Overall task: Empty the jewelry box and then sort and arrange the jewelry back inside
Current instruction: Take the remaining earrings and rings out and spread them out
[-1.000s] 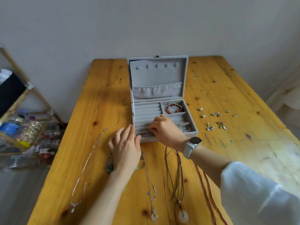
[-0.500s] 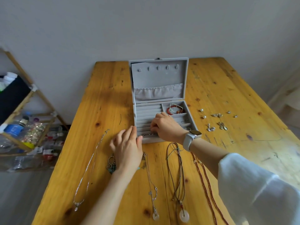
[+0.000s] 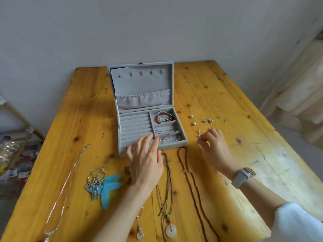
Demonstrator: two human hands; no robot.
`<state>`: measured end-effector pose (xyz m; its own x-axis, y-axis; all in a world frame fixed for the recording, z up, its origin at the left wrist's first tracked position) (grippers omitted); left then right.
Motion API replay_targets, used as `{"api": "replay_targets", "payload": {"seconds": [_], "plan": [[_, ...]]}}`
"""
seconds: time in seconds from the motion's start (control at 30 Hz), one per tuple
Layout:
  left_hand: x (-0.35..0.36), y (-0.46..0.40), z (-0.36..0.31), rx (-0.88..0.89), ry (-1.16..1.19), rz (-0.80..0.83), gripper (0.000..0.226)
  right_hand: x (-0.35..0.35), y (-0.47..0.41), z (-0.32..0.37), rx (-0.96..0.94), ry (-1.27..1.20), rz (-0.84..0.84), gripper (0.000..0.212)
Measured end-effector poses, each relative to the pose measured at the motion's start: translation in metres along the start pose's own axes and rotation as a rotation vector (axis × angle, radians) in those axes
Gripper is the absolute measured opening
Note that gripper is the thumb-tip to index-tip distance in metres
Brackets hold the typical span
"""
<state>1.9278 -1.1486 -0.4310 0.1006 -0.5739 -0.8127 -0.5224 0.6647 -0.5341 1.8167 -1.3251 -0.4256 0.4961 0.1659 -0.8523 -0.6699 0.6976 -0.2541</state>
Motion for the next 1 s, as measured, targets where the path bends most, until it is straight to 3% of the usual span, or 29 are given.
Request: {"api": "replay_targets", "payload": {"seconds": [0.2, 0.73, 1.0], "plan": [[0.019, 0.005, -0.028, 0.077, -0.005, 0.090, 0.046, 0.000, 0.002, -0.038, 0.014, 0.171, -0.088, 0.005], [0.017, 0.009, -0.023, 0.076, 0.006, 0.097, 0.047, -0.003, 0.008, -0.041, -0.066, 0.052, -0.114, 0.003], [-0.012, 0.010, 0.011, -0.026, 0.083, -0.066, 0.039, -0.008, 0.005, -0.027, -0.018, -0.048, -0.096, 0.021]]}}
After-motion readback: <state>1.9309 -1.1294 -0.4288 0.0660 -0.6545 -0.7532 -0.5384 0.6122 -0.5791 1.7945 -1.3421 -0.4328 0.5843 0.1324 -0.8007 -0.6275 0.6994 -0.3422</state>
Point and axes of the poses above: each hand's wrist, its own y-axis away from the middle knuckle, its own x-axis out of the palm, z = x × y, the point moved 6 cm from there along -y, towards the middle knuckle, and after that the axes turned 10 degrees about x, right-handed, at the moved point
